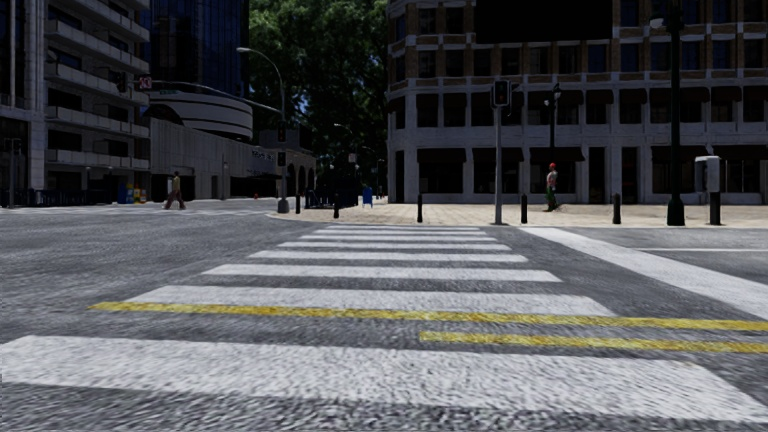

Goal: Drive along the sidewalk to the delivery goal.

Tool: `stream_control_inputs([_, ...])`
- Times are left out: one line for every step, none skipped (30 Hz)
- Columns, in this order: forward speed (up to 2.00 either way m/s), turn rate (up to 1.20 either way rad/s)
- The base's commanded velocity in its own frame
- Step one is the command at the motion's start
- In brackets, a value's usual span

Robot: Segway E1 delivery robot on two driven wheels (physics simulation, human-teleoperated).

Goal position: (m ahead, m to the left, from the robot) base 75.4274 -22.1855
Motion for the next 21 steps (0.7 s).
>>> stream_control_inputs([2.00, 0.00])
stream_control_inputs([2.00, 0.00])
stream_control_inputs([2.00, 0.00])
stream_control_inputs([2.00, 0.00])
stream_control_inputs([2.00, 0.00])
stream_control_inputs([2.00, 0.00])
stream_control_inputs([2.00, 0.00])
stream_control_inputs([2.00, 0.00])
stream_control_inputs([2.00, 0.00])
stream_control_inputs([2.00, 0.00])
stream_control_inputs([2.00, 0.00])
stream_control_inputs([2.00, 0.00])
stream_control_inputs([2.00, 0.00])
stream_control_inputs([2.00, 0.00])
stream_control_inputs([2.00, 0.00])
stream_control_inputs([2.00, 0.00])
stream_control_inputs([2.00, 0.00])
stream_control_inputs([2.00, 0.00])
stream_control_inputs([2.00, 0.00])
stream_control_inputs([2.00, 0.00])
stream_control_inputs([2.00, 0.00])
